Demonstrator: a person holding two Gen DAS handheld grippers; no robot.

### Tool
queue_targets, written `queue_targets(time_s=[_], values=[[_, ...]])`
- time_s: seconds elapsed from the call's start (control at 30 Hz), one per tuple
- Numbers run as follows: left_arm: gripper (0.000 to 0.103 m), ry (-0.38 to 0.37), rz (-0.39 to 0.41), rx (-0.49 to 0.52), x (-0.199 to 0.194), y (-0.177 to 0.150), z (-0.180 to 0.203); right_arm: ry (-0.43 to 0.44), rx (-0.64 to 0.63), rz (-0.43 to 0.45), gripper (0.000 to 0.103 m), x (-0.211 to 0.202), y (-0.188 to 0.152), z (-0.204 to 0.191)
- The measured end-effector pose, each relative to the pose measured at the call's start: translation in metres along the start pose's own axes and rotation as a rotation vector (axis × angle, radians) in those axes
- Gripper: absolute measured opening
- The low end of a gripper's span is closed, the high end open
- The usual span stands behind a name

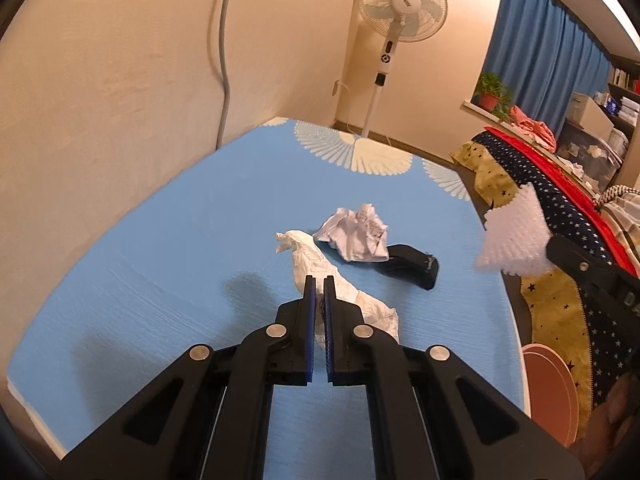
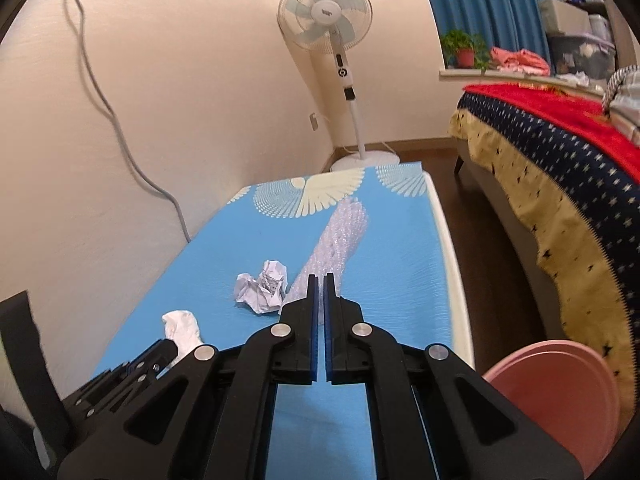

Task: Collect trash
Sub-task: 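Carry the tissue and bubble-wrap cone toward the pink bucket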

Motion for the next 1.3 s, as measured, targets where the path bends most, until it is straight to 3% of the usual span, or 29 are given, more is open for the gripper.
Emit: queue_targets(time_s=[0.63,1.3], values=[[0.004,-0.105,0.043,0.08,-0.055,-0.005,0.032,-0.083,-0.12,0.048,0.002,-0.104,-0.008,0.008],[0.004,-0.235,0.059,0.199,-0.077,-0.02,0.103,-0.229,-0.11,0.097,0.002,-0.179,0.003,0.07]])
Point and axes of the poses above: each gripper's, at about its wrist camera, not at the fingertips, and x roughly the way its jaws point, z to its right, y to its top, the point moved 9 cm from there along x, roughly the way its jaws point, and after that the axes turned 2 degrees about y, right-handed, at the moved point
